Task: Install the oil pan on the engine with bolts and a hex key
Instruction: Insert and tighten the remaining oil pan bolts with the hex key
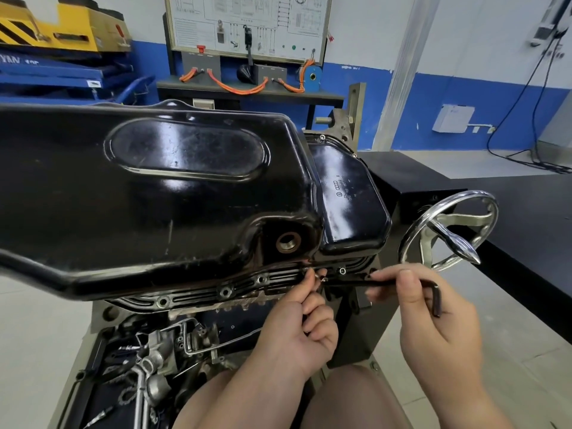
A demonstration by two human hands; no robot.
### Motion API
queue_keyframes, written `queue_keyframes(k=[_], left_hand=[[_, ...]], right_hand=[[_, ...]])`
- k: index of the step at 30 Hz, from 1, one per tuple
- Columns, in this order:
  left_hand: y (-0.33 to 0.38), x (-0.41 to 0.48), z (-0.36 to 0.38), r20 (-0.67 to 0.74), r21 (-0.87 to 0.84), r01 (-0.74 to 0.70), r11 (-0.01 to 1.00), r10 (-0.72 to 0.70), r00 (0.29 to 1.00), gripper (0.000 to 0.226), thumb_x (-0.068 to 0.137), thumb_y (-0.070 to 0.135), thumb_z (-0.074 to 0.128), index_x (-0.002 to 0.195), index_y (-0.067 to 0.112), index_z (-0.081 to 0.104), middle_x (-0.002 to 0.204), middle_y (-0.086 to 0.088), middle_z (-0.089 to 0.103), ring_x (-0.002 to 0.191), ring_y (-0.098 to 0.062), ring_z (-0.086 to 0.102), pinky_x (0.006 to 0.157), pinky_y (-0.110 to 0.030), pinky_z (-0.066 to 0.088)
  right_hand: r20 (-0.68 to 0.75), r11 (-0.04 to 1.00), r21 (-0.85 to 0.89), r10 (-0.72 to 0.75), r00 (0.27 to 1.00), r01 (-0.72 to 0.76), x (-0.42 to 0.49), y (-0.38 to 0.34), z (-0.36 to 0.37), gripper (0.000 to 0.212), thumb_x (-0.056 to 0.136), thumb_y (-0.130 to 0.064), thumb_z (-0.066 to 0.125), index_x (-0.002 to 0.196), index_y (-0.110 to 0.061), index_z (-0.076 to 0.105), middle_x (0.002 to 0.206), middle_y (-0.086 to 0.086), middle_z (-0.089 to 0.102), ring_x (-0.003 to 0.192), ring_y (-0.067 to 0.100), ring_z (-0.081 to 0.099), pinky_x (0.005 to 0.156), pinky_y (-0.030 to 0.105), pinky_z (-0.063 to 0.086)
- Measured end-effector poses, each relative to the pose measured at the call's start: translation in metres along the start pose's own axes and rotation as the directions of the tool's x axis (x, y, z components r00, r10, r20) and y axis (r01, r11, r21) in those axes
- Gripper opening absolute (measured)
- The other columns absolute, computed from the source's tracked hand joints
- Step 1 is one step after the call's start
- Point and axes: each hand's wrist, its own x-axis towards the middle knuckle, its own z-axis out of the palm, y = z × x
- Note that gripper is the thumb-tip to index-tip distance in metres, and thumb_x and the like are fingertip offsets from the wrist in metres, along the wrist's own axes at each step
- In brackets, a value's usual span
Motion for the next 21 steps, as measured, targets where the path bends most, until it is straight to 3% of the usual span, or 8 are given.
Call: queue_keyframes(k=[6, 11, 15, 19, 21], left_hand=[[-0.0003, 0.0025, -0.0026, 0.004, -0.008, 0.023, 1.0, -0.023, 1.0, 0.023, 0.073, 0.024, 0.068, 0.055, 0.01, 0.063, 0.041, 0.009, 0.031, 0.027, -0.005, 0.021, 0.026, -0.013, 0.013], [-0.0006, 0.0043, -0.0023, -0.017, -0.027, 0.014, 1.0, -0.014, 1.0, 0.025, 0.073, 0.023, 0.068, 0.054, 0.01, 0.059, 0.041, 0.009, 0.03, 0.027, -0.005, 0.02, 0.027, -0.013, 0.012], [-0.0008, 0.005, -0.0009, -0.035, -0.047, 0.001, 0.999, -0.003, 0.999, 0.031, 0.078, 0.024, 0.065, 0.053, 0.01, 0.056, 0.04, 0.008, 0.027, 0.026, -0.006, 0.019, 0.028, -0.012, 0.011], [-0.0021, 0.0056, -0.0015, -0.035, -0.051, -0.02, 0.998, 0.018, 0.999, 0.038, 0.083, 0.024, 0.064, 0.049, 0.01, 0.055, 0.039, 0.007, 0.026, 0.026, -0.006, 0.018, 0.029, -0.012, 0.011], [-0.0029, 0.0056, -0.0013, -0.033, -0.061, -0.028, 0.998, 0.026, 0.999, 0.036, 0.083, 0.024, 0.064, 0.05, 0.01, 0.057, 0.039, 0.007, 0.026, 0.026, -0.006, 0.018, 0.029, -0.012, 0.011]], right_hand=[[-0.004, 0.991, -0.111, -0.071, 0.997, 0.07, -0.0001, 0.0032, 0.0003, 0.034, 0.093, -0.054, 0.041, 0.087, -0.029, 0.064, 0.076, -0.014, 0.068, 0.071, 0.001, 0.067, 0.065, 0.006, 0.045], [0.041, 0.965, -0.181, -0.187, 0.981, 0.192, -0.0016, 0.0037, 0.0053, 0.029, 0.095, -0.051, 0.042, 0.084, -0.036, 0.063, 0.078, -0.018, 0.067, 0.073, 0.0, 0.067, 0.065, 0.009, 0.047], [0.104, 0.922, -0.25, -0.279, 0.955, 0.297, -0.002, 0.0037, 0.0074, 0.026, 0.097, -0.045, 0.042, 0.091, -0.028, 0.061, 0.082, -0.015, 0.066, 0.075, 0.002, 0.064, 0.065, 0.015, 0.049], [0.116, 0.904, -0.289, -0.294, 0.949, 0.315, -0.0048, 0.0061, 0.008, 0.039, 0.097, -0.046, 0.041, 0.086, -0.019, 0.068, 0.082, -0.015, 0.065, 0.077, 0.003, 0.063, 0.065, 0.024, 0.05], [0.116, 0.9, -0.296, -0.299, 0.947, 0.32, -0.0066, 0.0068, 0.0087, 0.037, 0.097, -0.047, 0.041, 0.087, -0.022, 0.066, 0.081, -0.016, 0.064, 0.076, 0.004, 0.063, 0.064, 0.027, 0.05]])
